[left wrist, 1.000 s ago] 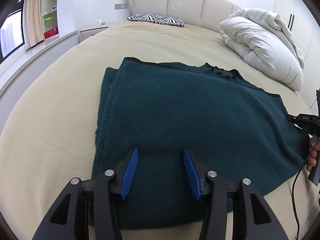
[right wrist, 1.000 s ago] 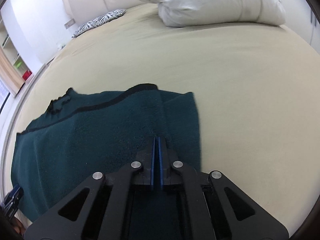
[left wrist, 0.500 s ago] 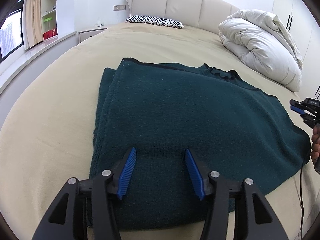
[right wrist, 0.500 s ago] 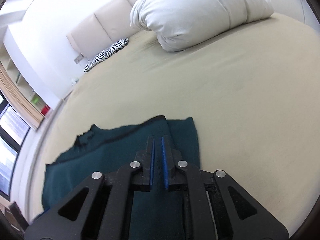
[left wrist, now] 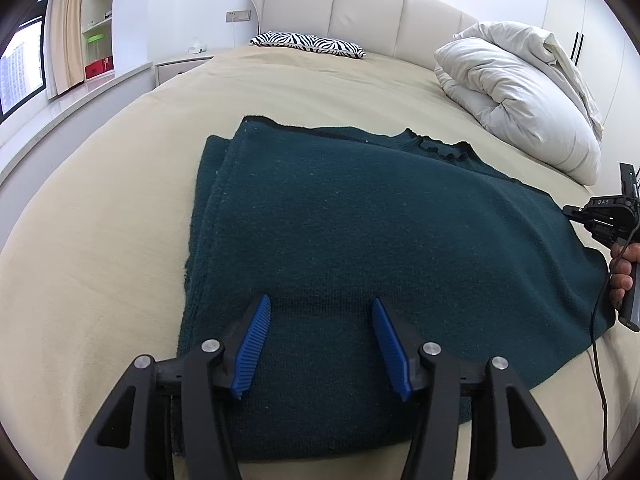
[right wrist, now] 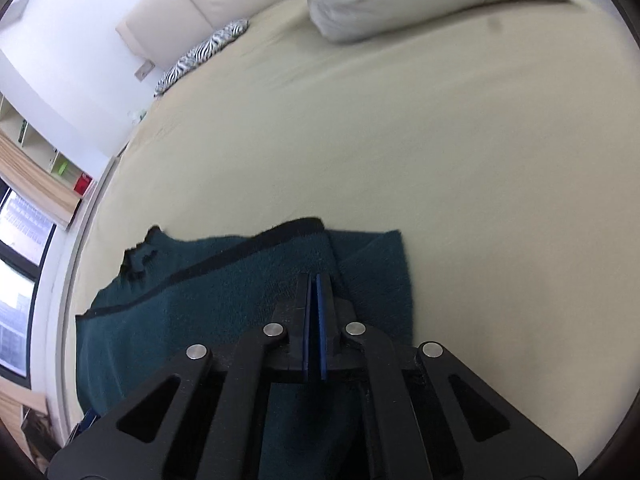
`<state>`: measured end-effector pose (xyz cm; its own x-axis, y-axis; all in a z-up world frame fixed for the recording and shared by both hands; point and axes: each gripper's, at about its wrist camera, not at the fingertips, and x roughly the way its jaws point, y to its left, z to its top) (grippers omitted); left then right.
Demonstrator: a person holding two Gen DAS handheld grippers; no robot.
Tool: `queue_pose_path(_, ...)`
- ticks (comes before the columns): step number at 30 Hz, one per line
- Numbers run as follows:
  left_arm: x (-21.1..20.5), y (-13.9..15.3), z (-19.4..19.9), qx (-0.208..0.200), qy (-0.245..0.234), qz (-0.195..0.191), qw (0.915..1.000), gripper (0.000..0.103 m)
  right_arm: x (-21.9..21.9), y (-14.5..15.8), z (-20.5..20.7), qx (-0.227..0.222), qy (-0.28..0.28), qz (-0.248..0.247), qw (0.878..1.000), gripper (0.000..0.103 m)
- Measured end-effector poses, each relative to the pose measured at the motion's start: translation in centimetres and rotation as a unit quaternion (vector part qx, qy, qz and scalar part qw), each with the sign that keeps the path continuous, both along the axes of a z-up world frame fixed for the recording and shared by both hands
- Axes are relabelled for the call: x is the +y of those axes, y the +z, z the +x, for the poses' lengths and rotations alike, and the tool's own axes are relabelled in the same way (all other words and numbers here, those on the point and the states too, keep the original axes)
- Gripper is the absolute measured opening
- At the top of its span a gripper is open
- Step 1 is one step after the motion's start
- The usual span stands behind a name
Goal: Fold small clothes
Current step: 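Pull the sweater flat with the right gripper and open both grippers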
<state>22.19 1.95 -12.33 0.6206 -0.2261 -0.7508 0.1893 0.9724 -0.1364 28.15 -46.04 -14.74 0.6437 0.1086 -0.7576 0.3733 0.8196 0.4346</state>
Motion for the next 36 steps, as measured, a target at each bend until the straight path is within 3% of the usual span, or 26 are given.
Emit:
queue_pose_path(3, 0.0, 0.0, 0.0, 0.000, 0.000, 0.000, 1.0000, 0.056, -1.1, 0.4, -1.0, -0.011, -0.035, -0.010, 0.999, 0.001)
queue_pose_path(7, 0.0, 0.0, 0.0, 0.000, 0.000, 0.000, 1.0000, 0.056, -1.2, 0.2, -1.4, -0.004, -0.041, -0.024, 0.999, 0.001)
queue_pose_path(10, 0.0, 0.0, 0.0, -0.001, 0.000, -0.001, 1.0000, 0.056, -1.5, 0.2, -1.9, -0.009, -0.043, -0.008, 0.999, 0.003)
queue_pose_path(13, 0.0, 0.0, 0.0, -0.002, -0.001, 0.001, 1.0000, 0.057, -1.7, 1.2, -2.2, -0.038, -0.049, 0.015, 0.998, 0.010)
queue_pose_path(15, 0.0, 0.1, -0.1, -0.003, -0.001, 0.002, 1.0000, 0.058, -1.7, 2.1, -2.6, -0.067, -0.051, 0.036, 0.996, 0.026)
queue_pose_path(20, 0.0, 0.1, -0.1, -0.005, 0.000, 0.004, 1.0000, 0.058, 2.2, 3.0, -2.4, -0.088, 0.077, 0.115, 0.986, 0.026)
queue_pose_path(22, -0.1, 0.1, -0.1, -0.005, -0.001, 0.004, 1.0000, 0.058, 4.8, 1.7, -1.9, -0.071, 0.129, 0.141, 0.979, 0.026)
queue_pose_path(24, 0.0, 0.1, -0.1, -0.004, -0.001, 0.001, 1.0000, 0.058, 7.3, 0.0, -1.2, -0.039, 0.163, 0.127, 0.978, 0.026)
queue_pose_path(26, 0.0, 0.1, -0.1, -0.003, -0.002, -0.002, 1.0000, 0.058, 7.3, -1.7, -0.6, -0.010, 0.141, 0.109, 0.984, 0.021)
queue_pose_path(28, 0.0, 0.1, -0.1, -0.004, -0.003, -0.004, 1.0000, 0.059, 4.9, -3.4, -0.5, -0.023, 0.090, 0.138, 0.986, 0.002)
queue_pose_path(30, 0.0, 0.0, -0.1, -0.004, -0.003, -0.006, 1.0000, 0.059, 2.5, -3.9, -1.0, -0.038, 0.038, 0.156, 0.986, 0.000)
queue_pose_path(33, 0.2, 0.0, -0.1, -0.005, -0.004, -0.009, 0.9999, 0.059, 0.2, -2.6, -2.0, -0.046, -0.023, 0.075, 0.996, 0.000)
queue_pose_path(35, 0.2, 0.0, -0.1, -0.005, -0.004, -0.010, 0.9999, 0.059, -2.2, -3.0, -3.4, -0.054, -0.061, 0.111, 0.990, 0.000)
queue_pose_path(36, 0.2, 0.0, -0.1, -0.005, -0.004, -0.011, 0.9999, 0.060, -3.1, -2.7, -4.6, -0.052, -0.088, 0.101, 0.990, 0.000)
